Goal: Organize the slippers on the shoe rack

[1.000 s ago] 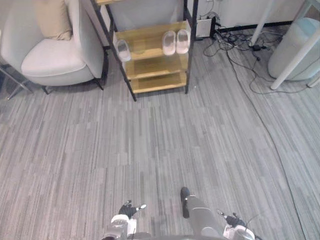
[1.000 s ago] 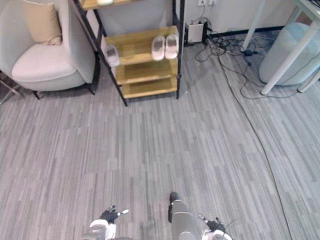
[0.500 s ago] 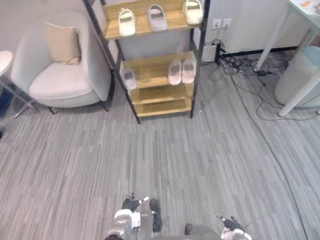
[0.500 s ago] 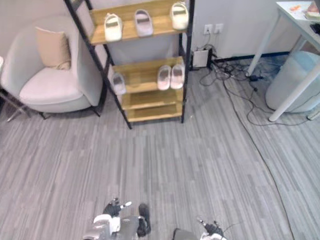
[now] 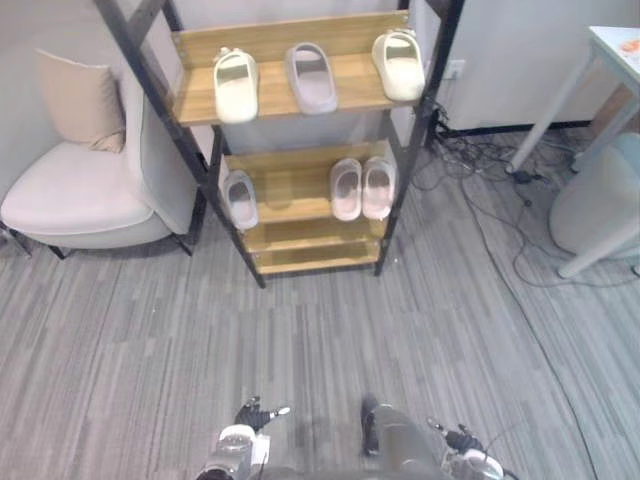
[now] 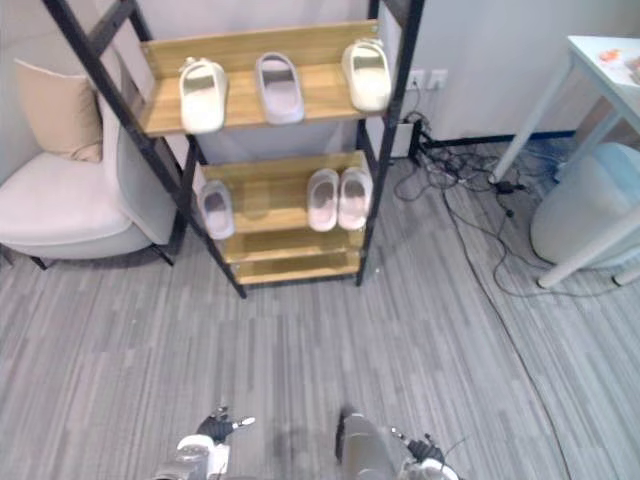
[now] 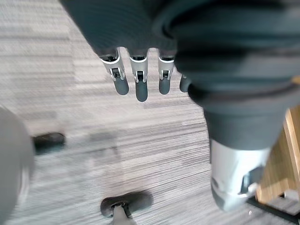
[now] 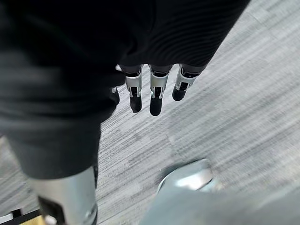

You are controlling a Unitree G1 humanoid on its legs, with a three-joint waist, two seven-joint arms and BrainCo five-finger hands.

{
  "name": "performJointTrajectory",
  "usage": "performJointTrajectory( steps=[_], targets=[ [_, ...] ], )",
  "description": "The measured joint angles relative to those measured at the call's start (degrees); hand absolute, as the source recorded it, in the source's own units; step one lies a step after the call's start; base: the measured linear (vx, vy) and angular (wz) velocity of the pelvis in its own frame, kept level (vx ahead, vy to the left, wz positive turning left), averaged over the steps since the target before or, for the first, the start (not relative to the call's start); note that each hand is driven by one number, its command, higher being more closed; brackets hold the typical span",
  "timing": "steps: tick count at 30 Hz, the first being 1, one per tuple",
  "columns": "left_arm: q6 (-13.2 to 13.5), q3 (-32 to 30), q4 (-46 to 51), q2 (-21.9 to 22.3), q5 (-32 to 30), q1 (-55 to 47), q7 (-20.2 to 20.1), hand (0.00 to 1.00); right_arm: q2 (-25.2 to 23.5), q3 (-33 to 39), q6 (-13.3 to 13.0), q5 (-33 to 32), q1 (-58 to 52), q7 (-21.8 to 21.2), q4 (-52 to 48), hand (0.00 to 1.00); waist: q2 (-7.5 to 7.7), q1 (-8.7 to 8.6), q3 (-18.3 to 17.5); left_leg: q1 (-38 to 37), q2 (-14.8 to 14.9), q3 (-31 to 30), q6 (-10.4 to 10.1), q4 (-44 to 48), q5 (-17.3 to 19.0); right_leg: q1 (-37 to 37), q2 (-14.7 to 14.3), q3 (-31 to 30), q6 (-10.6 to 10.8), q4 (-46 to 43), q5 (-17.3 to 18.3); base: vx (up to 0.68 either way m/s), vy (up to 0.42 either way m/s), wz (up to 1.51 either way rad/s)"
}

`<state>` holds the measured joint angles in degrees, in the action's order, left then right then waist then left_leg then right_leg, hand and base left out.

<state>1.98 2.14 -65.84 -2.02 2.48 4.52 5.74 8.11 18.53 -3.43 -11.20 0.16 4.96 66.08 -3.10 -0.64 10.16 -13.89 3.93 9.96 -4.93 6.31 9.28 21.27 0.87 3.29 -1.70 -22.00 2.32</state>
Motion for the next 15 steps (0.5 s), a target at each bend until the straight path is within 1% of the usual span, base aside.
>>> performJointTrajectory(
  steps=[1,2,3,4,5,6,7,8,9,10,11,12,13,14,15],
  targets=[
    [0.0,-0.9,-0.2,0.7,0.0,0.1,-0.2,0.0,-0.2,1.4,0.0,0.0,-0.1,-0.1,0.0,0.0,0.27,-0.27,0.2,0.3,0.3,-0.2,-0.9,4.1,-0.6,-0.6,0.5,0.6,-1.0,-3.1,3.4,0.43,-0.228,0.23],
    [0.0,-1.8,-0.2,1.4,-0.1,0.2,-0.4,0.0,-0.3,2.0,0.0,0.0,-0.5,-0.1,0.1,0.0,0.32,-0.33,0.1,2.1,1.0,-0.3,-1.8,10.0,-1.1,-1.8,0.8,1.1,-1.4,-3.9,5.3,0.41,-0.221,0.32],
    [0.0,-3.4,0.1,2.2,-0.1,0.3,-0.6,0.0,-0.4,1.9,0.0,0.0,-1.1,-0.1,-0.1,0.0,0.44,-0.33,0.2,5.0,1.8,-0.8,-4.1,17.3,-2.5,-3.7,1.1,1.4,-1.6,-3.6,6.5,0.38,-0.198,0.3],
    [0.1,-4.3,0.3,2.6,-0.1,0.3,-0.6,0.0,-0.8,1.4,0.0,-0.1,-1.4,-0.1,-0.3,0.0,0.95,-0.34,0.5,7.4,2.5,-1.2,-5.6,23.0,-3.5,-4.8,1.3,1.5,-1.7,-3.2,7.2,0.28,-0.138,0.32],
    [0.1,-5.7,1.2,3.3,0.0,0.1,-0.8,0.0,-1.1,0.4,0.1,-0.1,-1.9,0.0,-0.6,0.0,1.08,-0.03,0.6,12.9,4.8,-1.0,-5.8,35.3,-3.2,-7.5,1.5,2.3,-2.3,-2.5,8.5,0.38,-0.175,0.24],
    [0.1,-5.7,2.9,3.3,0.0,-0.5,-0.9,0.0,-1.2,-1.0,0.1,-0.2,-2.7,0.0,-2.3,0.0,1.34,0.23,0.7,17.6,7.2,1.5,-4.7,43.4,-0.9,-10.5,1.6,3.0,-2.9,-1.9,9.9,0.29,-0.12,0.16],
    [0.2,-5.7,3.6,3.3,0.0,-0.6,-0.9,0.0,-1.7,-0.9,0.0,-0.2,-2.9,-0.1,-2.8,0.0,1.67,0.61,0.8,19.4,8.2,4.1,-2.9,44.4,1.0,-12.7,1.9,3.1,-2.9,-1.4,10.6,0.32,-0.108,0.05],
    [0.2,-5.7,4.2,3.4,0.0,-0.6,-0.9,0.0,-2.1,-0.7,0.0,-0.2,-2.8,-0.1,-3.0,0.0,1.92,0.8,0.7,20.9,8.6,6.5,-2.0,42.4,2.4,-14.6,2.4,3.2,-2.7,-0.6,11.1,0.21,-0.02,0.02],
    [0.3,-5.6,4.5,3.5,0.0,-0.7,-1.0,0.0,-2.2,-0.6,0.0,-0.2,-2.8,-0.1,-3.5,0.0,2.15,0.92,0.7,21.9,8.1,8.3,-1.5,38.2,3.2,-15.6,3.0,3.2,-2.3,0.3,11.5,0.19,0.009,-0.01],
    [0.3,-5.6,4.7,3.5,0.0,-0.7,-0.9,0.0,-2.5,-0.6,0.0,-0.2,-2.8,-0.1,-4.3,0.0,2.34,1.04,0.6,22.7,6.4,10.1,-1.4,30.3,3.3,-16.5,3.7,2.8,-1.7,0.8,12.3,0.2,0.056,-0.02],
    [0.2,-5.2,4.8,3.5,0.0,-0.7,-0.9,0.0,-2.5,-0.5,0.0,-0.2,-2.6,-0.1,-4.4,0.0,2.19,0.94,0.5,23.1,4.2,9.8,-1.1,22.4,3.0,-17.6,4.1,2.6,-1.1,1.4,12.7,0.26,0.106,-0.07],
    [0.2,-4.8,4.8,3.5,0.0,-0.7,-0.9,0.0,-2.4,-0.3,0.1,-0.2,-2.5,-0.1,-4.2,0.0,1.95,0.96,0.4,23.3,1.9,8.6,-1.3,12.6,1.4,-18.5,4.2,2.2,-0.5,2.3,13.1,0.3,0.13,-0.08],
    [0.2,-4.3,4.5,3.4,0.0,-0.8,-0.9,0.0,-2.0,-0.1,0.1,-0.2,-2.5,-0.1,-4.0,0.0,1.5,0.99,0.2,22.9,0.6,6.6,-2.1,5.6,-0.6,-19.4,4.0,1.9,0.0,3.4,13.2,0.38,0.239,-0.25],
    [0.2,-3.3,4.5,3.2,0.0,-0.6,-0.9,0.0,-1.9,-0.2,0.1,-0.2,-2.4,-0.1,-3.2,0.0,0.95,1.21,-0.2,23.3,0.0,4.1,-2.1,2.1,-4.8,-19.8,3.2,0.9,1.2,4.3,13.7,0.32,0.232,-0.49],
    [0.2,-2.8,4.3,2.8,-0.1,-0.5,-0.9,0.0,-1.9,-0.2,0.1,-0.1,-2.1,0.0,-2.3,0.0,1.17,1.8,-0.5,22.9,-0.5,3.4,0.5,2.6,-7.4,-20.0,3.0,-0.8,2.4,4.2,14.5,0.42,0.29,-0.61]
  ],
)
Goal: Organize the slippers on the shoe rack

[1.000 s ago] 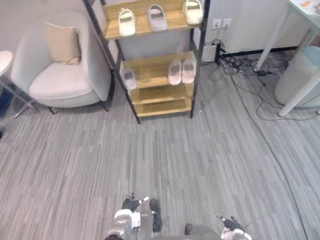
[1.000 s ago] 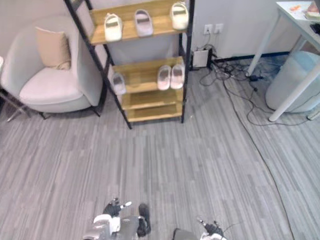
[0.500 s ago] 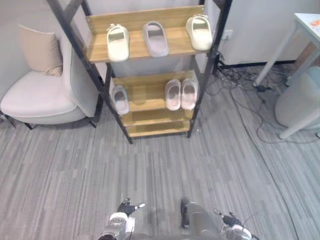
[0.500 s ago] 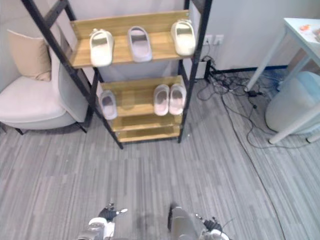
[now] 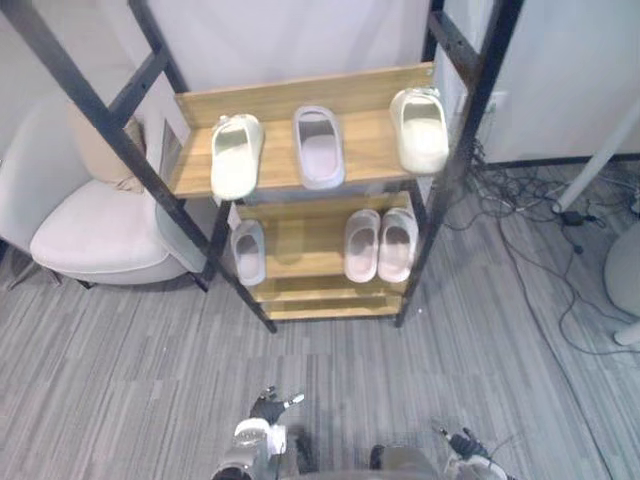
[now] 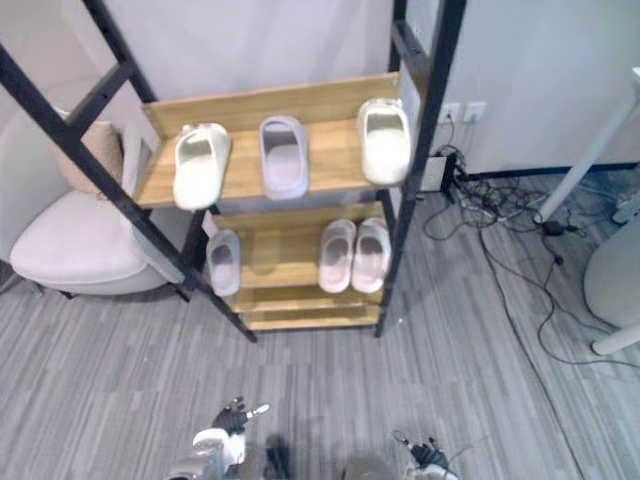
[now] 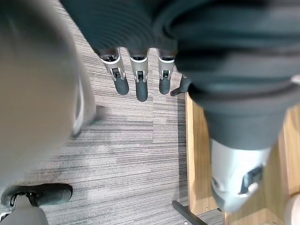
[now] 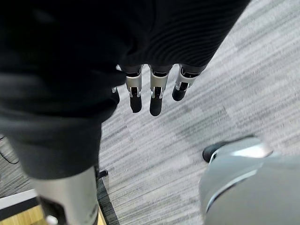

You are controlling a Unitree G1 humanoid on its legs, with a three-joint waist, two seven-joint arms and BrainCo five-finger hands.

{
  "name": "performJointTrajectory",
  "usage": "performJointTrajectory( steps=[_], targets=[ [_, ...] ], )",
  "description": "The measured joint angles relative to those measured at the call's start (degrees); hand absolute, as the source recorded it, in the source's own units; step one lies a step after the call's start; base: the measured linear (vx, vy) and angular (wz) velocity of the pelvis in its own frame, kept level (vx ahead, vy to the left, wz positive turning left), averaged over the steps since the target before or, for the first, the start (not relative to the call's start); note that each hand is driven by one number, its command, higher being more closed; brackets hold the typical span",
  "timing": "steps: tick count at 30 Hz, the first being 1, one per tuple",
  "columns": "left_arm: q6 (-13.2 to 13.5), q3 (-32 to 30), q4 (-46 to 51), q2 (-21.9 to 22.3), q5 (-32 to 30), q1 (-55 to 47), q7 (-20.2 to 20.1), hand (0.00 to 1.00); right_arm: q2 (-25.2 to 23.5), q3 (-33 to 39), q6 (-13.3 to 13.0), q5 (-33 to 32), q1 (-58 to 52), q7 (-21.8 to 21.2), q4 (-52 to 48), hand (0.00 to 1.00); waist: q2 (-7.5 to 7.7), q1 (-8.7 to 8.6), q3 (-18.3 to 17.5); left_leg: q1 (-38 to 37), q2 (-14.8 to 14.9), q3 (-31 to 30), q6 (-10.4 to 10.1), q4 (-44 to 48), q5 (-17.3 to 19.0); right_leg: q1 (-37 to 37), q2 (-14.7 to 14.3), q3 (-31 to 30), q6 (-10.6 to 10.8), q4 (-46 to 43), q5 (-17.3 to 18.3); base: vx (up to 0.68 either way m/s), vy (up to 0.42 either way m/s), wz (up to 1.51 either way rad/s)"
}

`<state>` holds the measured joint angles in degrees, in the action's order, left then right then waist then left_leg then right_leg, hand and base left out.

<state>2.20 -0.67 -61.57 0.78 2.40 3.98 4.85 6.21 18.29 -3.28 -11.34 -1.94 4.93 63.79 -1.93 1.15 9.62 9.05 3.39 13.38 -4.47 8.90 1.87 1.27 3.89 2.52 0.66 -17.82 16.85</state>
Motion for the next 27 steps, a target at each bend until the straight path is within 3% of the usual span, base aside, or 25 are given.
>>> performJointTrajectory(
  steps=[1,3,4,7,10,12,13,14,15,18,22,27],
  targets=[
    [-0.1,0.1,-0.7,-0.5,0.0,-0.2,0.0,0.0,-0.3,0.0,0.1,0.0,0.1,0.0,0.5,0.0,0.43,0.14,-0.7,-0.2,-1.1,0.7,2.5,0.2,0.4,-0.8,0.7,-1.6,1.0,0.0,0.7,0.41,0.231,-0.48],
    [-0.2,2.0,-2.3,-1.5,0.0,0.1,0.0,0.0,-0.7,0.1,0.5,0.1,-0.4,0.0,1.0,0.0,2.92,-0.81,-2.2,-1.0,-3.6,2.4,4.7,0.6,2.1,-0.9,3.4,-2.6,2.5,-0.1,1.5,0.43,0.208,-0.2],
    [-0.2,2.8,-2.8,-1.9,0.0,0.3,-0.1,0.0,-0.7,0.3,0.5,0.1,-0.5,0.0,1.3,0.0,3.34,-0.81,-2.5,-1.5,-4.5,2.8,5.5,0.3,2.9,-0.5,4.1,-3.5,3.3,-1.4,1.3,0.38,0.208,-0.14],
    [-0.5,4.6,-3.9,-2.6,0.0,0.4,-0.1,0.0,-1.1,1.2,0.7,0.2,0.7,-0.1,2.6,0.0,2.8,-0.79,-2.0,-6.3,-5.5,3.2,7.0,-1.2,5.1,4.0,5.2,-4.4,7.7,-15.7,0.4,0.32,0.174,-0.1],
    [-0.4,5.1,-3.9,-4.0,0.0,0.5,0.0,0.0,-0.9,0.6,0.6,0.2,2.1,-0.4,2.2,0.0,0.65,-0.88,-1.5,-11.5,-4.1,1.6,7.1,-3.4,5.4,8.1,3.8,-1.2,4.6,-19.8,3.7,0.31,0.056,0.04],
    [-0.4,5.1,-3.9,-4.5,0.0,0.9,0.0,0.0,-0.7,0.7,0.5,0.2,2.4,-0.4,2.1,0.0,-0.25,-1.08,-1.5,-11.7,-3.1,0.7,7.1,-3.8,5.4,10.1,2.8,-0.4,4.4,-16.0,3.6,0.16,-0.04,0.24],
    [-0.4,5.1,-3.9,-4.8,0.0,1.0,0.0,0.0,-0.5,0.7,0.4,0.2,2.6,-0.4,2.1,0.0,-0.38,-1.13,-1.5,-11.9,-2.7,0.1,7.0,-3.7,5.4,11.0,2.4,-0.2,4.3,-11.9,2.8,0.2,-0.076,0.4],
    [-0.4,5.1,-3.9,-4.9,0.0,0.7,0.0,0.0,-0.4,0.7,0.5,0.2,2.0,-0.4,2.2,0.0,0.33,-1.1,-1.9,-12.7,-3.1,-0.2,5.8,-3.7,6.0,10.6,2.5,-0.4,3.6,-3.7,-2.9,0.26,-0.105,0.41],
    [-0.4,4.8,-4.3,-4.9,0.0,0.3,0.2,0.0,-0.1,0.8,0.5,0.2,1.5,-0.5,2.5,0.0,0.89,-1.22,-2.1,-13.8,-3.7,-1.0,3.5,-3.6,7.6,10.6,2.9,-0.6,2.8,-2.2,-7.6,0.23,-0.1,0.3],
    [-0.4,4.2,-4.9,-2.6,0.0,-0.6,0.0,0.0,1.2,1.5,0.5,0.2,1.4,-0.4,2.5,0.0,-1.35,-1.13,-3.0,-14.3,-1.2,-1.6,2.7,-3.7,8.0,9.0,0.6,-0.2,2.2,-0.7,-8.0,0.22,-0.108,-0.03],
    [-0.4,3.6,-5.0,-2.4,0.0,-0.7,-0.1,0.0,1.0,1.8,0.6,0.2,0.5,-0.4,2.7,0.0,-1.12,-1.07,-3.3,-15.5,0.0,-2.5,2.6,-3.7,7.9,5.5,-0.8,0.1,1.2,3.5,-8.7,0.12,-0.091,-0.08],
    [-0.5,1.1,-5.2,-2.5,0.0,-1.2,-0.1,0.0,1.0,1.8,0.6,0.1,0.2,-0.4,3.5,0.0,-0.67,-1.03,-3.5,-15.3,-0.4,-3.8,2.4,-3.8,7.9,3.0,-0.6,0.6,2.1,9.1,-11.7,0.03,0.032,0.08]
  ],
)
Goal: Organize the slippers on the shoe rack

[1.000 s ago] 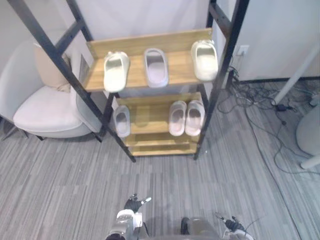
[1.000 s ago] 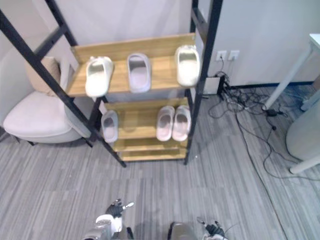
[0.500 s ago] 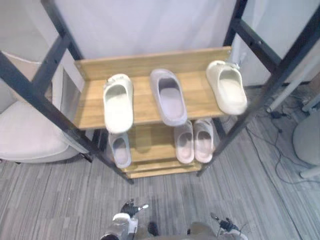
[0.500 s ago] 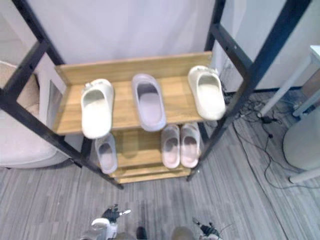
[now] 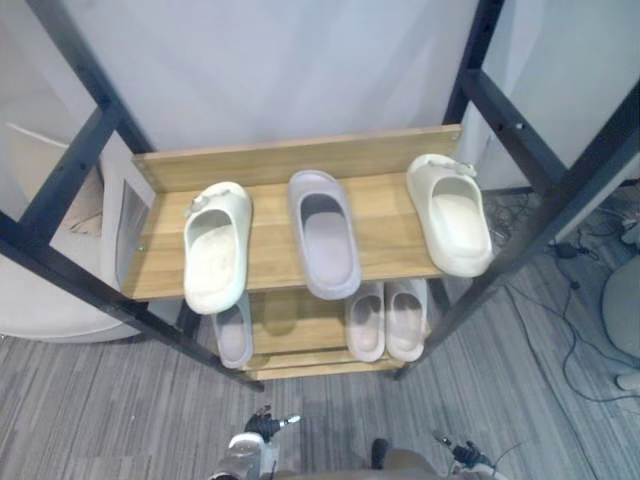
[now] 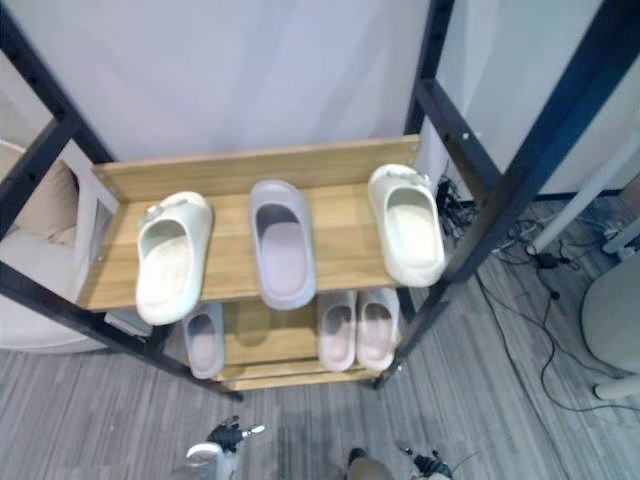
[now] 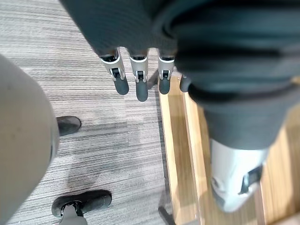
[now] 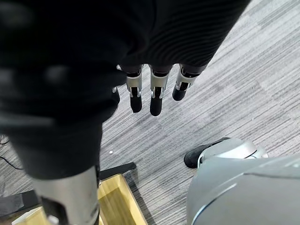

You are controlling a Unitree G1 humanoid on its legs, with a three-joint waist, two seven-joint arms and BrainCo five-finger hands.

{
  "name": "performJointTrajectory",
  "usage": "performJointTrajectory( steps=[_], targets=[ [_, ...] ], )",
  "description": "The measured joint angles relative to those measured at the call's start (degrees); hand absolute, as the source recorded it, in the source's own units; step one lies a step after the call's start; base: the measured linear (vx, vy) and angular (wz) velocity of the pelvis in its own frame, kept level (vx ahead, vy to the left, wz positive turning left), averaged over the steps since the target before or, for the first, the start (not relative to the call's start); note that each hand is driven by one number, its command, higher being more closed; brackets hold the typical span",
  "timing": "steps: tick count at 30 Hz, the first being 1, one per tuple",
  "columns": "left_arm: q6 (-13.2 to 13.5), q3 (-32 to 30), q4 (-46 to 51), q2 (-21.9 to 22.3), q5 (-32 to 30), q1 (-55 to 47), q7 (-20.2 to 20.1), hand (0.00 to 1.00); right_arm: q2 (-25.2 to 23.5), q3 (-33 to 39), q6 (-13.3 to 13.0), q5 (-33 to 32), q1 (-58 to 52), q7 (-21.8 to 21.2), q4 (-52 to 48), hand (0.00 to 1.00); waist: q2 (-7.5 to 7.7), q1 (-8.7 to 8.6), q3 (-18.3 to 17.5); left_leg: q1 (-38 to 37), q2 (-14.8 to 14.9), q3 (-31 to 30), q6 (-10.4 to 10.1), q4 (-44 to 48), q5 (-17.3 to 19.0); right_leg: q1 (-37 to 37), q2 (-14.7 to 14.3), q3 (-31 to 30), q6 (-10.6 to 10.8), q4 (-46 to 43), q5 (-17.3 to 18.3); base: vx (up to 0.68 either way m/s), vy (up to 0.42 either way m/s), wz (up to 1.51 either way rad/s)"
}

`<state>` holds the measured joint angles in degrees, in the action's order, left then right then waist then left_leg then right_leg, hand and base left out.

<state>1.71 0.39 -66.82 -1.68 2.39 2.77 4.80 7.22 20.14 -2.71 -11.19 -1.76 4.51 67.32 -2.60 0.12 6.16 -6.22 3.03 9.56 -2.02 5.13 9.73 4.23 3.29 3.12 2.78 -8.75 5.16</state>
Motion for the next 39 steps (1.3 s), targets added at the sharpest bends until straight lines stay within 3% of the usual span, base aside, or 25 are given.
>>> performJointTrajectory(
  steps=[9,13,20,23,29,35,39],
  targets=[
    [0.0,0.1,0.1,-2.1,-0.1,-0.8,0.2,0.0,-0.7,-1.6,-0.8,-0.2,1.1,0.4,0.4,0.0,1.07,0.42,-0.2,1.3,-2.2,-1.5,0.0,-0.1,-0.1,-2.2,2.0,0.1,1.6,6.5,-4.5,-0.06,0.074,0.06],
    [-0.3,0.8,0.1,-2.6,-0.1,-1.3,1.2,0.0,-0.4,-6.2,-1.4,-0.1,-2.3,1.6,-13.8,0.0,1.19,0.32,-0.3,2.1,-1.9,-1.4,0.2,-1.8,-0.1,-1.2,1.6,0.0,1.4,7.6,-6.2,-0.1,0.021,-0.01],
    [-0.6,1.0,2.0,-1.9,-2.3,-1.6,1.6,0.0,-1.0,-5.9,-2.5,5.2,-16.0,2.8,-60.1,0.0,1.16,-0.84,-0.4,2.3,-1.4,-0.5,0.2,-2.1,-0.2,-0.2,0.8,-1.3,1.2,8.0,-7.0,-0.05,-0.011,-0.11],
    [-0.4,2.1,2.0,-2.0,-3.1,-1.7,1.5,0.0,-3.5,-4.7,-4.2,7.8,-20.4,2.7,-73.5,0.0,1.28,-1.01,-0.6,2.4,-0.8,0.2,-0.2,-2.1,0.0,0.6,0.5,-1.8,1.0,7.5,-6.8,0.03,-0.005,-0.11],
    [0.4,6.1,1.9,-1.3,-4.5,-1.2,1.5,0.0,-4.9,-7.8,-8.1,11.9,-23.1,2.3,-89.2,0.0,1.24,-1.13,-0.9,3.2,-1.3,0.8,-0.3,-1.4,-0.1,2.5,0.6,-2.5,1.1,6.2,-6.4,0.05,0.015,-0.11],
    [0.8,8.6,2.0,-1.0,-4.6,-1.1,1.8,0.0,-4.9,-11.6,-11.4,13.5,-23.5,2.3,-94.1,0.0,1.2,-1.2,-0.9,3.1,-2.0,0.2,-0.2,-0.8,-0.1,1.9,1.3,-2.4,1.3,6.2,-6.2,0.0,0.021,0.04],
    [1.7,9.9,1.9,-1.1,-4.7,-1.2,2.3,0.0,-4.1,-13.0,-12.1,13.3,-23.3,2.1,-94.9,0.0,1.2,-1.14,-0.9,3.1,-2.0,-0.2,-0.2,-0.9,-0.1,1.8,1.4,-2.5,1.3,6.2,-6.2,-0.04,0.013,0.05]
  ],
)
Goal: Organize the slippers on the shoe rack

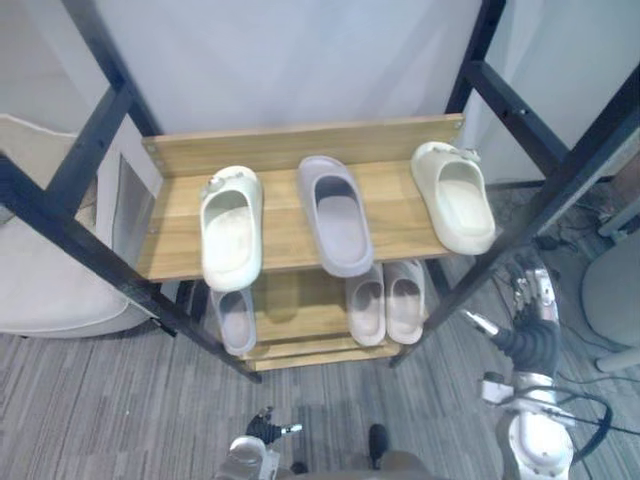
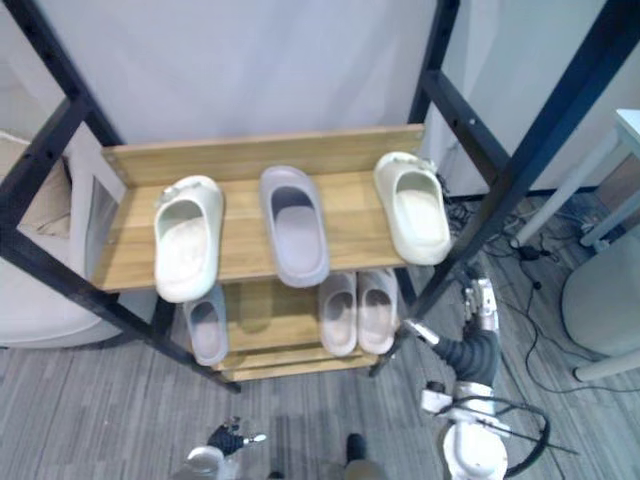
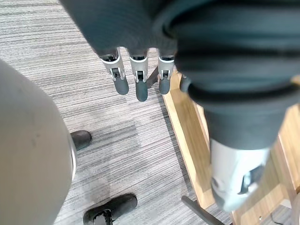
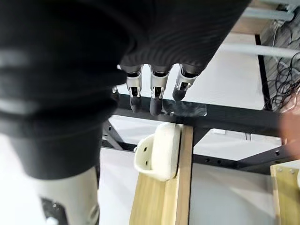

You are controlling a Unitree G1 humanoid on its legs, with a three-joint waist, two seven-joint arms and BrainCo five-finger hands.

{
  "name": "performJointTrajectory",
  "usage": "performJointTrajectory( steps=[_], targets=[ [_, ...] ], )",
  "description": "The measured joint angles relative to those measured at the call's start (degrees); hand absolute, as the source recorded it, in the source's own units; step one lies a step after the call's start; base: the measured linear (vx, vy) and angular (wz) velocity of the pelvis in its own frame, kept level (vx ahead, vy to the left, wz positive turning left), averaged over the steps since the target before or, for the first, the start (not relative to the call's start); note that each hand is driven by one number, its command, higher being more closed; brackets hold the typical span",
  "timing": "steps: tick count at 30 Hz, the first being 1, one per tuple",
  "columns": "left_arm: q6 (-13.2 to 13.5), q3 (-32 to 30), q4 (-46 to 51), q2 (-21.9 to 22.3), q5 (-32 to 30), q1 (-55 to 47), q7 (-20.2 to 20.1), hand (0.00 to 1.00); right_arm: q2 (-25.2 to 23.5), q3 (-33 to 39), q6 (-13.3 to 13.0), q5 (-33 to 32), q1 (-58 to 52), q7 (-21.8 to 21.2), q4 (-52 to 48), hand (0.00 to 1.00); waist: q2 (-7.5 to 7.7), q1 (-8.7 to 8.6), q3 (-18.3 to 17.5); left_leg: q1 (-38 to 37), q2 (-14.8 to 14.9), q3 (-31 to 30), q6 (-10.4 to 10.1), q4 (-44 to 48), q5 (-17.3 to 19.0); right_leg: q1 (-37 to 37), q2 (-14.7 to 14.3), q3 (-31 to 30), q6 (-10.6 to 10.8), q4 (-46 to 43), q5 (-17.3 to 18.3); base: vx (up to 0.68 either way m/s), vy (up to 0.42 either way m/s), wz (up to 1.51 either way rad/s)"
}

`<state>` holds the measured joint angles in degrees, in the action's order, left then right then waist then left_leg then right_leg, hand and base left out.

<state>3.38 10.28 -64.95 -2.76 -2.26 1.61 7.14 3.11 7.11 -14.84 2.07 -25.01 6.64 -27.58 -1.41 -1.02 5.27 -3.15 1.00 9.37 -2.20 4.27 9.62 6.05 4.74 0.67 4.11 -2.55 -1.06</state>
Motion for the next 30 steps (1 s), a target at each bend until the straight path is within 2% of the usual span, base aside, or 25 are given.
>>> performJointTrajectory(
  steps=[4,10,14,21,26,30],
  targets=[
    [0.1,0.4,-0.1,-0.1,-0.4,0.0,0.0,0.0,3.4,-1.9,-1.1,-1.0,0.8,-0.8,-3.6,0.0,0.02,-0.01,0.0,0.1,0.1,-0.5,0.0,-0.1,0.0,0.0,0.0,0.1,0.0,-0.1,-0.1,-0.04,0.001,0.02],
    [0.2,0.3,-0.1,-0.1,-0.5,0.0,-0.1,0.0,8.7,-2.9,-1.1,-2.5,5.7,-1.6,-3.2,0.0,0.02,0.01,0.0,0.3,0.0,-1.1,0.5,-0.1,-0.3,0.0,0.2,0.6,0.0,-0.1,-0.3,-0.02,0.005,0.05],
    [0.1,0.1,-0.1,-0.2,-0.5,-0.2,-0.8,0.0,12.5,-2.9,-1.0,-5.8,10.5,-2.1,-2.5,0.0,0.05,0.04,-0.1,1.1,-0.2,-2.3,0.8,-0.2,-0.5,0.0,0.5,1.6,0.0,0.0,-0.4,-0.01,0.008,0.13],
    [0.2,-0.5,0.0,-0.3,-0.5,-0.2,-1.2,0.0,19.8,-2.9,0.7,-8.2,20.9,-3.3,7.6,0.0,0.27,0.28,-0.2,1.7,-0.8,-3.6,1.5,-0.2,-1.1,-0.2,1.2,3.1,0.4,0.5,-0.6,0.01,0.019,0.13],
    [0.1,-2.1,0.2,-0.7,-0.4,-0.4,-1.5,0.0,26.1,-5.8,2.6,-9.4,30.4,-3.3,17.7,0.0,0.73,0.84,-0.4,2.2,-0.6,-4.6,1.1,-0.2,-1.5,-1.2,1.0,4.4,0.1,2.5,-1.6,-0.01,-0.001,0.11],
    [0.1,-2.2,0.5,-1.0,-0.4,-0.5,-2.2,0.0,29.0,-8.1,4.0,-9.5,34.9,-3.5,22.1,0.0,1.01,1.08,-0.2,2.1,-0.4,-5.3,0.7,-1.5,-2.4,-1.6,0.8,5.2,-0.1,3.1,-1.9,-0.02,-0.017,0.12]
  ],
)
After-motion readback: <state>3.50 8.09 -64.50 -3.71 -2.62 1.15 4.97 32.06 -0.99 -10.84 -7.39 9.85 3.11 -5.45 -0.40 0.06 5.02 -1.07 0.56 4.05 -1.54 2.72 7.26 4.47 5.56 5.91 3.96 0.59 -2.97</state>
